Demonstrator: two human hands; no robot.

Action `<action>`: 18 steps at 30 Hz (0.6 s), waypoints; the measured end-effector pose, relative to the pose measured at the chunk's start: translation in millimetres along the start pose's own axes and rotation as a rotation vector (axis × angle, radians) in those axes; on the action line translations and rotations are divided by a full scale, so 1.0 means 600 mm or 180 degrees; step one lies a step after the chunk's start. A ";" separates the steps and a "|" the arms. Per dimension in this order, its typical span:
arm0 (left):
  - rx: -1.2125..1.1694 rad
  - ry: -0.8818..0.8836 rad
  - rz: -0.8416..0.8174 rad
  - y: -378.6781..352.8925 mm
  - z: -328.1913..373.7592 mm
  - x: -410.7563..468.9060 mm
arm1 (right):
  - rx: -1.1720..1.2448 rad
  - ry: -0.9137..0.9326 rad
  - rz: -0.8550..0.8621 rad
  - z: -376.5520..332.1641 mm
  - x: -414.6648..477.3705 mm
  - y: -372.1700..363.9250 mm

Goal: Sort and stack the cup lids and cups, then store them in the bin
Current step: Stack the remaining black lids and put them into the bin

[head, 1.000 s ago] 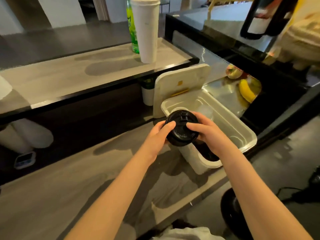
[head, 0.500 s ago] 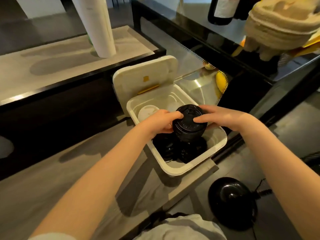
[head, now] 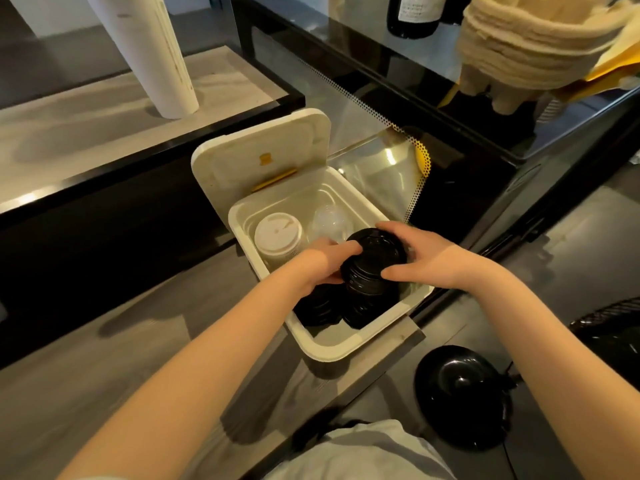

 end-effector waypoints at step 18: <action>-0.1463 -0.0027 0.0597 0.087 0.025 -0.026 | 0.1112 -0.0288 0.0235 0.024 0.010 -0.018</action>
Point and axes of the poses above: each hand's wrist, its own x-axis towards the middle knuckle, its own y-axis out of the back of the hand, z = x × y, the point moved 9 cm from there along x, towards the middle knuckle, and after that the axes turned 10 degrees about z, right-handed, at the moved point
